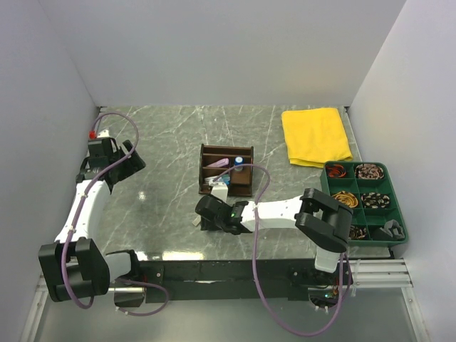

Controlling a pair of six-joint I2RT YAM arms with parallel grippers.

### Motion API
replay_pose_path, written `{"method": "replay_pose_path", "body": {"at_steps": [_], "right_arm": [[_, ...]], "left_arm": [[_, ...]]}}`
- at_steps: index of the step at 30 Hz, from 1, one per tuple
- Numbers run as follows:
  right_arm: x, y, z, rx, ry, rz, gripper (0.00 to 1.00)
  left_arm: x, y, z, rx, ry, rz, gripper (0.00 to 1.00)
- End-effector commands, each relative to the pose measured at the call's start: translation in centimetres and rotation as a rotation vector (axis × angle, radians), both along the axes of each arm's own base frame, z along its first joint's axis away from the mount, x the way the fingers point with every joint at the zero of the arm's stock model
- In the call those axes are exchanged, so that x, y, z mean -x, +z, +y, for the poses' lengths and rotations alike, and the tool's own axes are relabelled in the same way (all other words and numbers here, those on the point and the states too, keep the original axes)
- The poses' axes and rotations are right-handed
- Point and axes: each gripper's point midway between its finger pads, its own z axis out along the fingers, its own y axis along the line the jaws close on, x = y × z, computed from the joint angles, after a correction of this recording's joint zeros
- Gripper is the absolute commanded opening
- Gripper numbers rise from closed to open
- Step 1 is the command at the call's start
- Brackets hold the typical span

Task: Sort the stationery into containers
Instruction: Pick up the stationery from the center of the board.

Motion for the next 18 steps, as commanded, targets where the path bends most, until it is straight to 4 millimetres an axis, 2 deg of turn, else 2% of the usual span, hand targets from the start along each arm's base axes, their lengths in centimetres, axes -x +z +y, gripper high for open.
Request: {"method": "replay_pose_path", "body": {"at_steps": [1,9,15,18], "right_arm": [[1.3,-4.3,-3.2,0.139,-0.062,0.091,0.49],[2.0,-6.4,-6.1,0.178,-0.188,0.174,0.48],[2.0,-8.6,-6.8,0.202,-0.212,0.221,0.43],[2.0,-8.8,-7.1,0.213,-0.213,0.22,0.42]], "left_arm": [[-0.8,1.4,0.1,0.021,-0.004,-0.057,0.85],[0.2,0.4,-0.3,0.044,-0.011,-0.041,0.85],[0.5,0.3,-0.1,0.036,0.002,-0.03,0.85],[0.4,0.3,-0.1,0.047,0.002,-0.031,0.85]]}}
